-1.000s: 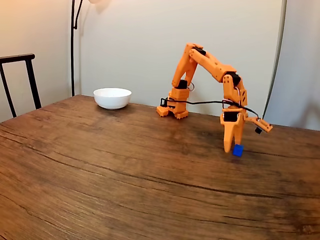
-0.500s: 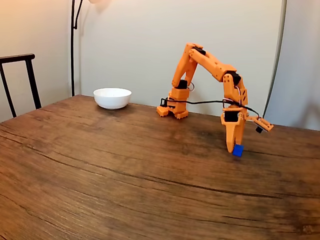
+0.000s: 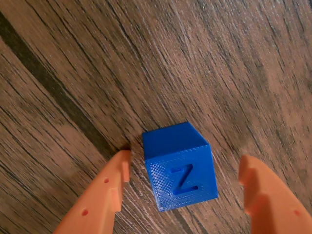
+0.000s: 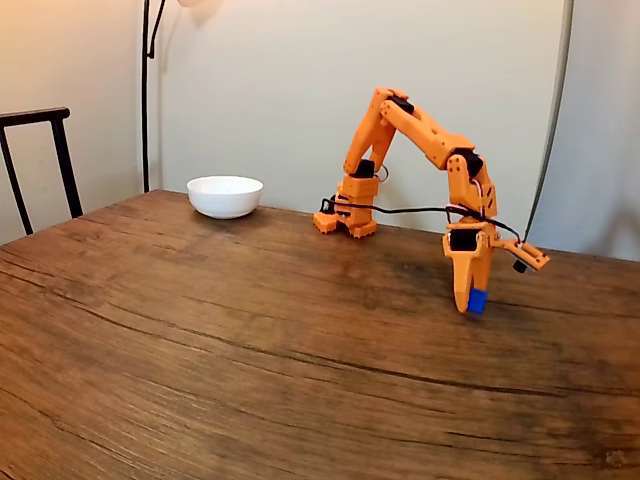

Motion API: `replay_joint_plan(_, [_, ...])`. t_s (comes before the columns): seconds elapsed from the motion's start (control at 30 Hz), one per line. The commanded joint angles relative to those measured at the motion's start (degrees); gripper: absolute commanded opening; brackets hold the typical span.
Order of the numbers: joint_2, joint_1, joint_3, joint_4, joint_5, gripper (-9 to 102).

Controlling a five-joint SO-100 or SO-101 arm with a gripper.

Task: Grasp the cube and drop it in the bowl

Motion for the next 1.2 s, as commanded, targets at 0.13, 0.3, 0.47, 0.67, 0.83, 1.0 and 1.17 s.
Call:
replay_joint_plan(0.13, [0.2, 0.4, -1.1, -0.5, -0.1, 11])
replay_joint_plan(0.3, [0.2, 0.4, -0.9, -0.6, -0.1, 8])
replay_joint_plan(0.47, [0.2, 1.3, -1.0, -0.6, -0.1, 8])
replay_joint_plan(0.67, [1.1, 2.7, -1.7, -0.4, -0.1, 8])
replay_joint_plan(0.83, [1.3, 3.1, -3.5, 0.4, -0.1, 8])
replay_joint_plan(1.0, [1.3, 4.8, -11.2, 7.0, 0.1, 8])
replay_joint_plan(1.17, [1.2, 7.5, -19.9, 18.5, 0.9, 8])
